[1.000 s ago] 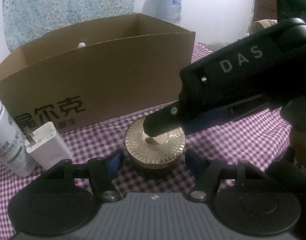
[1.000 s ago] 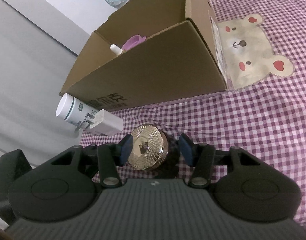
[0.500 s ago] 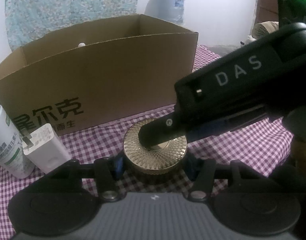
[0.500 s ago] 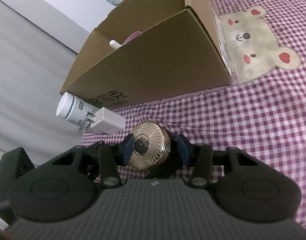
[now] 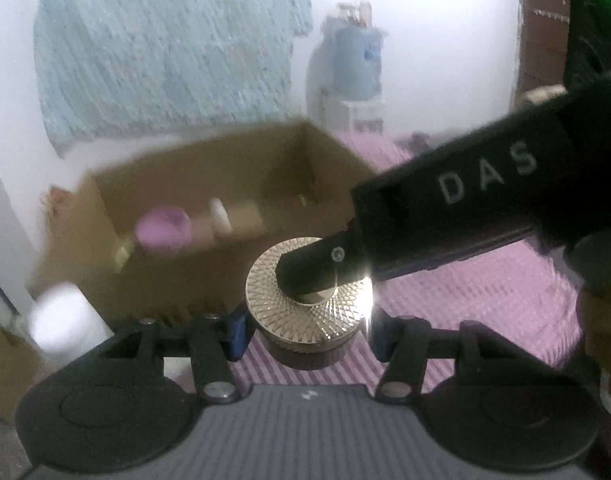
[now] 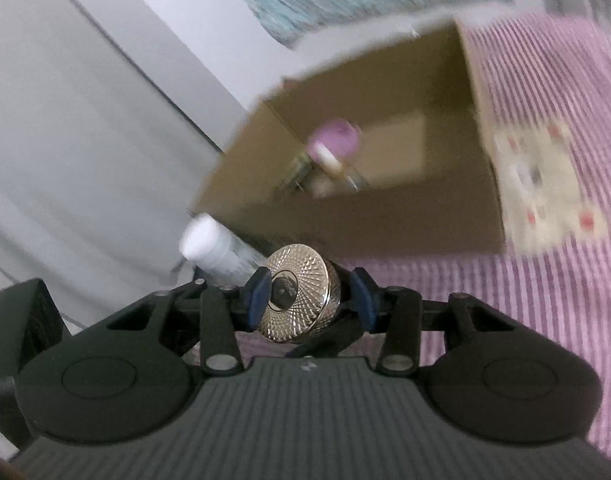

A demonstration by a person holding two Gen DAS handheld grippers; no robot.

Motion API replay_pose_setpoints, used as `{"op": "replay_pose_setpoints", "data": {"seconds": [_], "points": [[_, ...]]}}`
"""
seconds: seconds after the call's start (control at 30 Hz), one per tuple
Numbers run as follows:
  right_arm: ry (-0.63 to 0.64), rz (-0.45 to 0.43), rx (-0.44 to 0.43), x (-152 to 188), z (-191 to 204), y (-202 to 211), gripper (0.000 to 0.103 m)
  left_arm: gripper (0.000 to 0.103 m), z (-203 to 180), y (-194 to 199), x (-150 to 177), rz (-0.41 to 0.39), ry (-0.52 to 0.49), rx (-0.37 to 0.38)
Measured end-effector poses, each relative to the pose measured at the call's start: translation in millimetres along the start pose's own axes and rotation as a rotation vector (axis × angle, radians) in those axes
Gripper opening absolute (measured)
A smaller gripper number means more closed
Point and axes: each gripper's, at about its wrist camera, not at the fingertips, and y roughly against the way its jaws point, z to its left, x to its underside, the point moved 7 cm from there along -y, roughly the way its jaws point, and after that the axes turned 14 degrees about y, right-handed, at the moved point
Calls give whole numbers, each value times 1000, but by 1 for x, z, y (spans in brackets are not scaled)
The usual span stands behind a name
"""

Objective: Organize rigid objects
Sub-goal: 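Lift the gold-lidded jar with the right gripper toward the box, then lower the jar into the box and open the right gripper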

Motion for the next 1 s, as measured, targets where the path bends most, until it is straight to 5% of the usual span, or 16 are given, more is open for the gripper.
{"op": "replay_pose_setpoints", "data": {"seconds": [0.23,0.47,0.63,1.0], "points": [[137,-73,-22,-81,22,10,43,57,10,11,-81,-71,22,-43],[154,6,-8,-157,-4,-34,44,57,36,-49,-139,38,112,-58],[114,140,-4,-179,-38,-94,44,57,57,-108,-140,181,158,-92],[30,372,12,-161,-87,-187,44,57,97,-193,-115,428,297,-133]]}}
